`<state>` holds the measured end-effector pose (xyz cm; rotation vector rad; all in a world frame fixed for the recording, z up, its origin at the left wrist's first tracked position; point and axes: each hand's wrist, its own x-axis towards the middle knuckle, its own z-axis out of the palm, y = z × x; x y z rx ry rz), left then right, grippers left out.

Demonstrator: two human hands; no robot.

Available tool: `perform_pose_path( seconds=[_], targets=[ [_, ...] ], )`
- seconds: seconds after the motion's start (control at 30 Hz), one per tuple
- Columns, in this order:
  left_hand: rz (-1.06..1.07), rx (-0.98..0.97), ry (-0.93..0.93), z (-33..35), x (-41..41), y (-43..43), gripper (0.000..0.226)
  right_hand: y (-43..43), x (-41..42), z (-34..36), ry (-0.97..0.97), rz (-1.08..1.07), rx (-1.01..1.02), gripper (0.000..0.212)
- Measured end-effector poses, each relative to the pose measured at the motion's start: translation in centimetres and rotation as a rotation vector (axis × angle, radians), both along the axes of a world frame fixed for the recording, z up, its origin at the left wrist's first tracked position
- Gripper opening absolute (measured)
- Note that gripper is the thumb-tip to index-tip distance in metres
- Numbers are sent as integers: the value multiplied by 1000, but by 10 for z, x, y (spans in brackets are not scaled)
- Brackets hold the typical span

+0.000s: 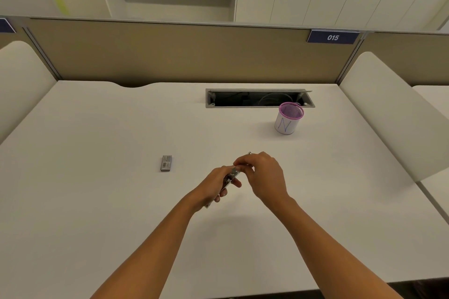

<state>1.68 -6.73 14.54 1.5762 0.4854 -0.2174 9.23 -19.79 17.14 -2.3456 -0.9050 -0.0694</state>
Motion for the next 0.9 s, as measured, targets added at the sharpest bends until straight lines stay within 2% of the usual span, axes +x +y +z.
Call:
perform_pose_path(
  seconds=[0.17, 0.9],
  targets=[
    [-1, -6, 11, 2, -2, -1, 34, 2, 2, 1, -116, -1, -56, 13],
    [2, -21, 25, 7, 0, -6, 34, 1, 0, -3, -195, -10, -201, 14]
  ],
)
